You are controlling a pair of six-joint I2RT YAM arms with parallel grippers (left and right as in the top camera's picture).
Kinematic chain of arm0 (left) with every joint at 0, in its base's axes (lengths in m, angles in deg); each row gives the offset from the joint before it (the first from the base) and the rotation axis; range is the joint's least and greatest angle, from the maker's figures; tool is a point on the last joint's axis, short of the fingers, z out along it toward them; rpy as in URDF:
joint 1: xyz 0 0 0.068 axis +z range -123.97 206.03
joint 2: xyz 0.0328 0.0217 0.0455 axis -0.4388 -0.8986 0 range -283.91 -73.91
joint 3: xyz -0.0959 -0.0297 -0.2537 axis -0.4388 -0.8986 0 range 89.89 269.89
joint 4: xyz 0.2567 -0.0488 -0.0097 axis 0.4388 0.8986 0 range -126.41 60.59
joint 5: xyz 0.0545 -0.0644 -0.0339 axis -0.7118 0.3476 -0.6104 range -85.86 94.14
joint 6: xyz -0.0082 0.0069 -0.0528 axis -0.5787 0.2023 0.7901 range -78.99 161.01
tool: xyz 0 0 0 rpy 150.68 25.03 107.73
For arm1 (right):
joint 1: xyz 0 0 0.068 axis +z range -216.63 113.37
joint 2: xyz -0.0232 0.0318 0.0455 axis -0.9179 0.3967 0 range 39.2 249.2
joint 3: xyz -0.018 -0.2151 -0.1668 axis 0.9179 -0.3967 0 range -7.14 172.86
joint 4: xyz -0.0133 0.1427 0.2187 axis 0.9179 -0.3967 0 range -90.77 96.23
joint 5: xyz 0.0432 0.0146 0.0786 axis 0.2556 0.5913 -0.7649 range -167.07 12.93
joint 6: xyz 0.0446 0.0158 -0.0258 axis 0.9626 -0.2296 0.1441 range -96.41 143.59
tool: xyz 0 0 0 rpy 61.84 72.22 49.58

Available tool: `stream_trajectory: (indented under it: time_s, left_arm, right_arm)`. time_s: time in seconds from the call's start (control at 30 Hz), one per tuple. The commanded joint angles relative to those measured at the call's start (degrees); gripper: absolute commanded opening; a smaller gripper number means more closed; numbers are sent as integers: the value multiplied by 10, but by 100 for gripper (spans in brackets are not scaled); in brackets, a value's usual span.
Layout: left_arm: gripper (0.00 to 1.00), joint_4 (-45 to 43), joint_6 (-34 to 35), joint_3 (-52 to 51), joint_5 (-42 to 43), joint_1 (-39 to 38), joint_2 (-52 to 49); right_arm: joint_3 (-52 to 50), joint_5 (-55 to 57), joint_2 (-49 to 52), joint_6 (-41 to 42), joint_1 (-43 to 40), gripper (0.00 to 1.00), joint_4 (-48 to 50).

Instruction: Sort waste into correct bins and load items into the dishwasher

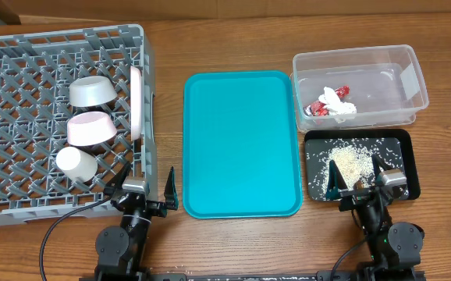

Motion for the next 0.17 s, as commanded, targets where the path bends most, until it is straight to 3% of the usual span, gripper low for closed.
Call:
stream_trajectory:
  time_s: [0.0,0.13]
  left_arm:
    - [100,2,-13,-2,-8,-5,3]
    - [100,2,-13,-2,-8,-5,3]
  right_arm:
    - [-6,-3,-7,2,3,100,2]
    - [-6,-3,-7,2,3,99,2]
